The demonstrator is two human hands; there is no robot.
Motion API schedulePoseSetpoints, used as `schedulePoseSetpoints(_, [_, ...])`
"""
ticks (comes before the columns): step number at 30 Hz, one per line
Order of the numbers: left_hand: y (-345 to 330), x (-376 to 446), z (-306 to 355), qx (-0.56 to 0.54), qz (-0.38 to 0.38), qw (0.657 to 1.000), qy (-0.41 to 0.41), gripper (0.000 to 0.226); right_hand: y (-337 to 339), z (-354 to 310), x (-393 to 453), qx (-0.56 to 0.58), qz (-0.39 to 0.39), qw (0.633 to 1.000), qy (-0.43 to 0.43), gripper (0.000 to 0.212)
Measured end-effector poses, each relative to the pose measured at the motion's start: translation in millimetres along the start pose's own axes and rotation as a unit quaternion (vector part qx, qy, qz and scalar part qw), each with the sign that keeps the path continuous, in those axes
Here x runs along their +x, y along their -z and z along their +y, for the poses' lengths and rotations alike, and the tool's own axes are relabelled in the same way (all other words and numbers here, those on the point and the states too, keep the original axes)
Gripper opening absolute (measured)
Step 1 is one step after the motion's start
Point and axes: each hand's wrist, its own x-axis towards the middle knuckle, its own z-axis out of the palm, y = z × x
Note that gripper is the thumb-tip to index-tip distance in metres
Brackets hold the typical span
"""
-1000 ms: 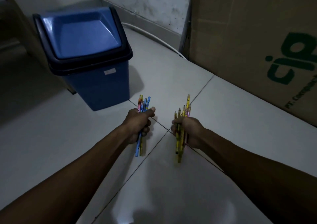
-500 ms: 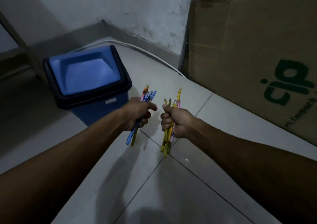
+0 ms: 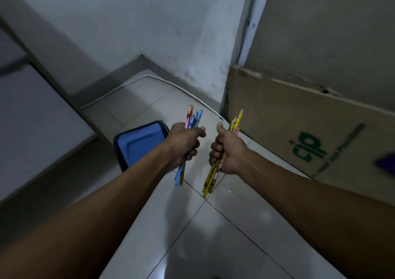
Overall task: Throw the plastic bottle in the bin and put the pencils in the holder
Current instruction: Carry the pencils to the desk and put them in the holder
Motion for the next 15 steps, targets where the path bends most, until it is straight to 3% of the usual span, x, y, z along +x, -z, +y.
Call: schedulePoseSetpoints(15, [88.9, -231.1, 339.9, -0.089, 0.098, 0.991, -0.037, 0.038, -154.8, -229.7, -321.4, -0.044, -0.126, 0.991, 0.031, 0.054])
